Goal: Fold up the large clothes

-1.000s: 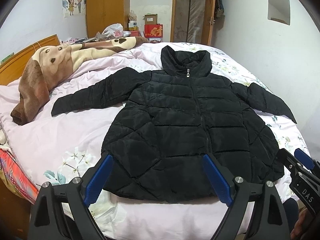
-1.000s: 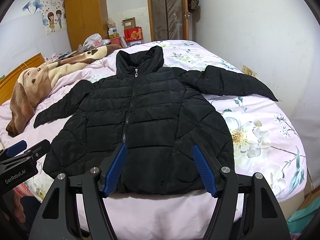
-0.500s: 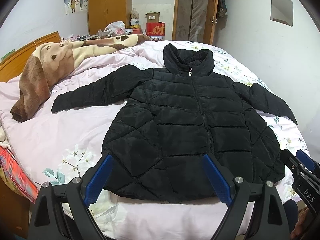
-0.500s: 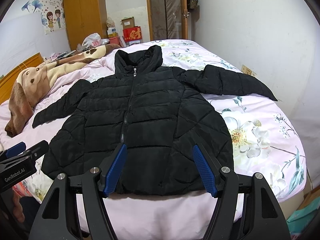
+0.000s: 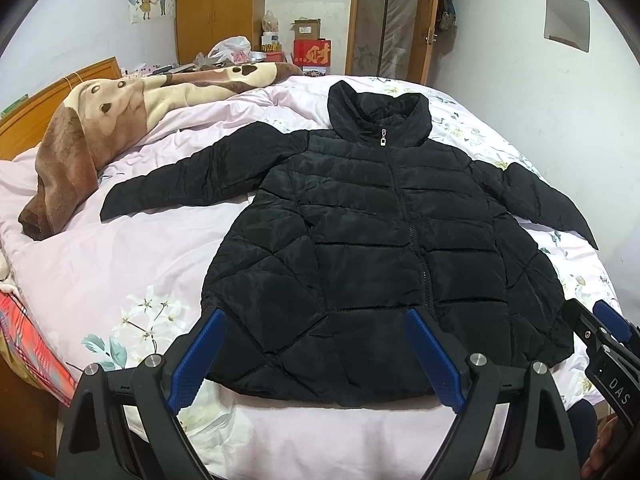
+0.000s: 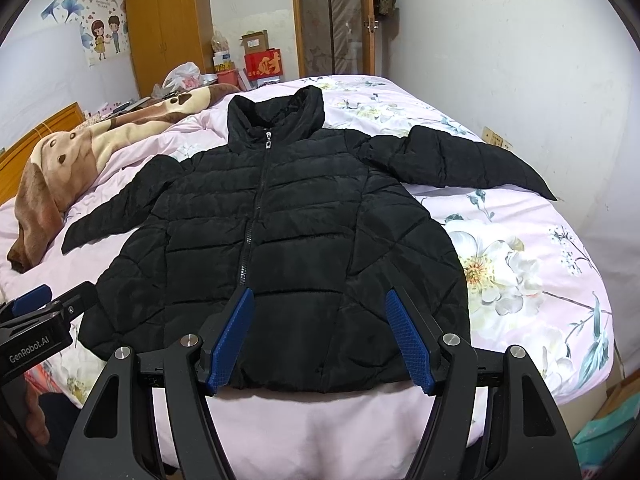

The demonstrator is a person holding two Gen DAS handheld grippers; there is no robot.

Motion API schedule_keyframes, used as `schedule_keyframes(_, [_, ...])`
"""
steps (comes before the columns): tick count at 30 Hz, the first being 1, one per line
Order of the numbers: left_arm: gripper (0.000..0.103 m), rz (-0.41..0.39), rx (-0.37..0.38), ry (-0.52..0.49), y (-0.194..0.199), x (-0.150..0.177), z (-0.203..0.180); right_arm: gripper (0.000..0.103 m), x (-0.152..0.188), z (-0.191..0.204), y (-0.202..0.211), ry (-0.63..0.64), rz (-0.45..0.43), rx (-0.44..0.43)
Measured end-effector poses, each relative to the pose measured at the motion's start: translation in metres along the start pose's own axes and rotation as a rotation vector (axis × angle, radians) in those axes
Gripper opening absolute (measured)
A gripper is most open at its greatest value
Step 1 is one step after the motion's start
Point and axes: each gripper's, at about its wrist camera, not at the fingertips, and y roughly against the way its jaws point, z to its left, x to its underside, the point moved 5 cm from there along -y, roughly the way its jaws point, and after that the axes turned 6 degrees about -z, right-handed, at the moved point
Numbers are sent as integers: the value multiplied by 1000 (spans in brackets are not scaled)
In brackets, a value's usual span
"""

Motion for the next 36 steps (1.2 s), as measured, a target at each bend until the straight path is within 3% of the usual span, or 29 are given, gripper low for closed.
schedule_keyframes(19, [92, 46, 26, 64, -42, -16, 29, 69, -12, 11, -36, 10, 37, 2])
schedule_keyframes(22, [92, 50, 48, 171, -62, -34, 64, 69, -21, 18, -48, 12, 37, -15])
schedule_keyframes(28, [92, 61, 3, 375, -122, -69, 167, 69, -41, 40, -79, 37, 21, -36])
schedule_keyframes(31, [91, 85, 19, 541, -160, -76, 221, 69, -48, 52, -99, 51, 33, -52])
schedule_keyframes(36, [91, 95, 18, 732, -211, -83, 292, 69, -57, 78, -129, 94, 36, -88])
